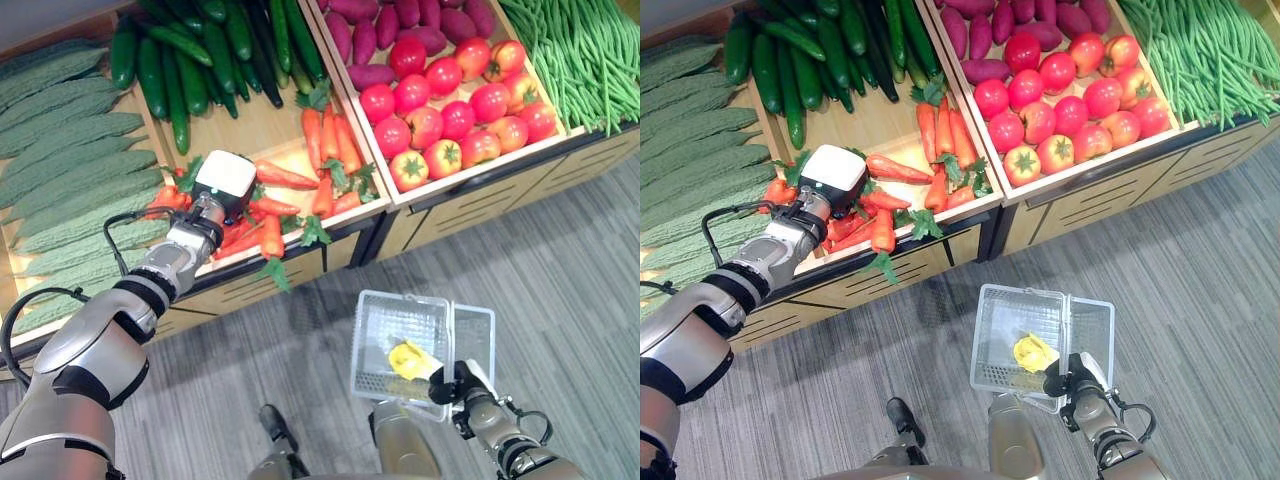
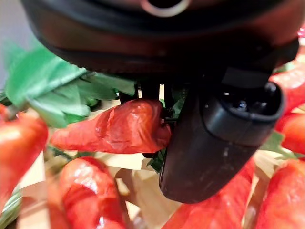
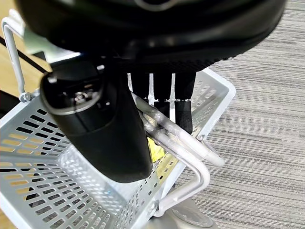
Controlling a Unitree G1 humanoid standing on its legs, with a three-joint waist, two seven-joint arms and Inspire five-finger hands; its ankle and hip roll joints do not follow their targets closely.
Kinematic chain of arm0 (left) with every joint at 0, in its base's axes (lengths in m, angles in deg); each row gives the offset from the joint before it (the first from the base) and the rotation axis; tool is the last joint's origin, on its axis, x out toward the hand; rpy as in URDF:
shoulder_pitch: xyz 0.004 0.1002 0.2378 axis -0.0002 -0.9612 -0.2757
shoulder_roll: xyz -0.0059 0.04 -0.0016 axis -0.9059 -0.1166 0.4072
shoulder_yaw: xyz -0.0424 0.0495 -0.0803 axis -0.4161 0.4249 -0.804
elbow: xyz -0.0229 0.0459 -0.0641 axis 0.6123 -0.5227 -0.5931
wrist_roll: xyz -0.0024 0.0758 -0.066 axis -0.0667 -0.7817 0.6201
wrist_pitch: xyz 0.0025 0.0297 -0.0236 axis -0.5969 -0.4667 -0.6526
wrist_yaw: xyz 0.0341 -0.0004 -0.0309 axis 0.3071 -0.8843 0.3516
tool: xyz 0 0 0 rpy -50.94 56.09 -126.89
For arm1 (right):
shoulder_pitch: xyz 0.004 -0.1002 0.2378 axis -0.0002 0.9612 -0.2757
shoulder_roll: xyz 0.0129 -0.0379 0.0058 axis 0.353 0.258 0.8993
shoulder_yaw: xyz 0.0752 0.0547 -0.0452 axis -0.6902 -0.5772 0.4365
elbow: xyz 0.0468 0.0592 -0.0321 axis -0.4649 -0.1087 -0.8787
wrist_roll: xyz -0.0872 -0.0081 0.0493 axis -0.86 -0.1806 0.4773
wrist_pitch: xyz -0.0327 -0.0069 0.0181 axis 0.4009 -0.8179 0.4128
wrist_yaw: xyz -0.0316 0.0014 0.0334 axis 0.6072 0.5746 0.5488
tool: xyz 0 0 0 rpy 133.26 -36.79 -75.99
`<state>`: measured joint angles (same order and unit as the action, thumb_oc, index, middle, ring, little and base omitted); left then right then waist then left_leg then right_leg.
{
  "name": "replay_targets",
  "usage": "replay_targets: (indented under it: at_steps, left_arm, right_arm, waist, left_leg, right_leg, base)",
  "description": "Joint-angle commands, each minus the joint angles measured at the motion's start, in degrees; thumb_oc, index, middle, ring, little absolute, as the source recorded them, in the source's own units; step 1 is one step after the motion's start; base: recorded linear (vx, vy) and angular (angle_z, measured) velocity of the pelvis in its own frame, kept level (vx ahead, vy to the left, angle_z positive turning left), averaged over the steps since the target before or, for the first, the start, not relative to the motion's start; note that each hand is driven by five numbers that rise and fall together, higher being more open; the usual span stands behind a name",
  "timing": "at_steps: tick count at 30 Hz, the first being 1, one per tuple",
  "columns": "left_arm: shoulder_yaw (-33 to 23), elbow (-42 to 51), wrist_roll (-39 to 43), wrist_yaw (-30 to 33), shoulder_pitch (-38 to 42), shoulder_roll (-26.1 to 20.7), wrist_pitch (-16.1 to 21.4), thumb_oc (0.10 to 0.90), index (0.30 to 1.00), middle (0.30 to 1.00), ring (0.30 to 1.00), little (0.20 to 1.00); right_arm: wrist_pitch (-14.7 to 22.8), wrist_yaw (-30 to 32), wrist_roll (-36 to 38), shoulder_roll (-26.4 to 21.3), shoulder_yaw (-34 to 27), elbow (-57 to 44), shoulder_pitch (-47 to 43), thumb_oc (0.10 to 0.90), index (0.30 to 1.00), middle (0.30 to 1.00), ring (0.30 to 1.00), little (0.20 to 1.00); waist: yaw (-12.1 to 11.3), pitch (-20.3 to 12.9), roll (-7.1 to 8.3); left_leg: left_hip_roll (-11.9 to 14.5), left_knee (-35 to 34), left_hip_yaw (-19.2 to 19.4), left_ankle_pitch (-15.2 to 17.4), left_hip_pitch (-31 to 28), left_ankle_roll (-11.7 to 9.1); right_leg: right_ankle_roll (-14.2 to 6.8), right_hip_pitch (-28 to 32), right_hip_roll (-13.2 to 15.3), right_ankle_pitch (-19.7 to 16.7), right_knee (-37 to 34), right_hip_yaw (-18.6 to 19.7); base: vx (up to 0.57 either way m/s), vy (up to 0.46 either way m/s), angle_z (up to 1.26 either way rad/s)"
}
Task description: Get the vegetables into the basket
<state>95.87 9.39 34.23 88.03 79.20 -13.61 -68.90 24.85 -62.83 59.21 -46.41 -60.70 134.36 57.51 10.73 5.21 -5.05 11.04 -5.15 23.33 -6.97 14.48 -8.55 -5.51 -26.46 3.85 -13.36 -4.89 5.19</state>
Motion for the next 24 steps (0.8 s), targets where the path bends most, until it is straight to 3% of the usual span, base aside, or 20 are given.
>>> replay_targets:
  at_steps: [1,12,24]
  left_arm:
    - [-9.4,5.1,1.9,6.2,4.9,-5.9,-3.3,0.400,0.300,0.300,0.300,0.300]
    - [-17.2,13.2,3.9,10.2,1.9,-7.6,-2.8,0.400,0.300,0.300,0.300,0.300]
    - [-22.7,24.2,3.8,10.8,-2.4,-8.2,-0.6,0.400,0.300,0.300,0.300,0.300]
  right_arm:
    - [-2.6,-2.3,-1.8,0.0,4.5,2.8,8.1,0.400,0.300,0.300,0.300,0.300]
    - [-2.8,-3.8,-2.7,1.1,4.9,3.0,9.1,0.400,0.300,0.300,0.300,0.300]
    - [-3.6,-4.8,-4.7,1.5,4.9,4.3,10.2,0.400,0.300,0.300,0.300,0.300]
  waist:
    - [-1.5,1.7,-0.33]
    - [-2.2,-0.2,1.15]
    - [-3.1,-1.5,1.14]
  left_leg:
    - [1.4,0.1,-4.0,-0.8,-3.5,-3.7]
    - [1.2,0.1,-4.9,-0.2,-4.4,-3.2]
    - [0.7,0.1,-5.8,0.5,-6.8,-3.0]
  right_leg:
    - [-4.5,0.5,2.0,0.4,1.0,-5.0]
    - [-4.2,2.2,2.1,1.1,0.8,-6.2]
    - [-4.1,5.4,2.9,2.1,0.6,-7.1]
  base:
    - [0.04,0.005,0.12]
    - [0.01,0.003,0.08]
    - [0.01,0.003,0.02]
